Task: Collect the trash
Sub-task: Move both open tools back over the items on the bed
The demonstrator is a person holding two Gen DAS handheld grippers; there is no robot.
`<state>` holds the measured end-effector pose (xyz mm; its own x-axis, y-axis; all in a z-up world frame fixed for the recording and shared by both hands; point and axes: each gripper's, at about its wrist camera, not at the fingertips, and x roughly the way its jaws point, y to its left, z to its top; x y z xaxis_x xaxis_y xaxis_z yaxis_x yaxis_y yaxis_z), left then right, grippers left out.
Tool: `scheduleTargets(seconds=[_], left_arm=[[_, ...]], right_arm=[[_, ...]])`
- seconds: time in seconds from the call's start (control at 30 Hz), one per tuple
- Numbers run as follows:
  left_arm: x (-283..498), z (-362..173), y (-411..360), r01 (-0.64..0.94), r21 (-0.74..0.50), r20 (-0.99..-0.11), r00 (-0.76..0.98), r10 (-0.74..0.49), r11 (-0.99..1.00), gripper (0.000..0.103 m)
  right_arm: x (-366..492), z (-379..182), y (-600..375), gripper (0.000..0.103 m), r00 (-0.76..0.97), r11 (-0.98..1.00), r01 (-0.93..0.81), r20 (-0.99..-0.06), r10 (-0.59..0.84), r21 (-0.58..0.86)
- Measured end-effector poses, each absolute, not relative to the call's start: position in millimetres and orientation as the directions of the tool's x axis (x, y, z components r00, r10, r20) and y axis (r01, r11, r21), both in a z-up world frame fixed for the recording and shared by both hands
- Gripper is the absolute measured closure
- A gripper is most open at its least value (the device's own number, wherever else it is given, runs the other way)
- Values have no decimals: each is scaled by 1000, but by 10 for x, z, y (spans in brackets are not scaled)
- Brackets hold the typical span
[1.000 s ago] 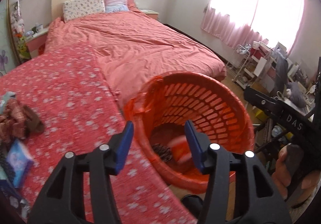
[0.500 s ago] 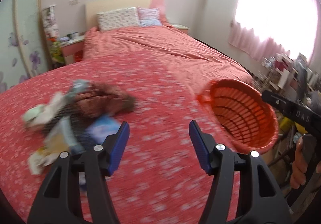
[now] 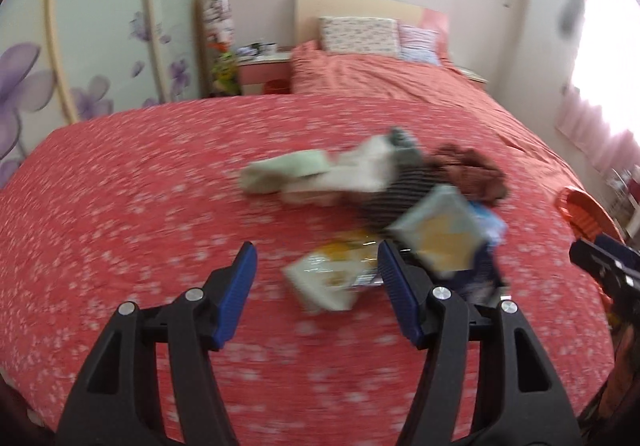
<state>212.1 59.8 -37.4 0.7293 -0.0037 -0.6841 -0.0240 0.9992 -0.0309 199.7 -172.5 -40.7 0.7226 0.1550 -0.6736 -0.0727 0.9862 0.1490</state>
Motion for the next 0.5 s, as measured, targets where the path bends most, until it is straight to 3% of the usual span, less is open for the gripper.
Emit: scheduleTargets(seconds=[0.37,0.5], left_arm=[[2097,-558,999,-68,-46,-709,705,15,997,41],[2150,-581,892,-31,-54,-710,704,-17,998,41]], right_arm=[[2235,-629,-906,22,678,972,-221,-704,211,78],[2298,-708,-874,45,645,973,-222,-741,189,55]])
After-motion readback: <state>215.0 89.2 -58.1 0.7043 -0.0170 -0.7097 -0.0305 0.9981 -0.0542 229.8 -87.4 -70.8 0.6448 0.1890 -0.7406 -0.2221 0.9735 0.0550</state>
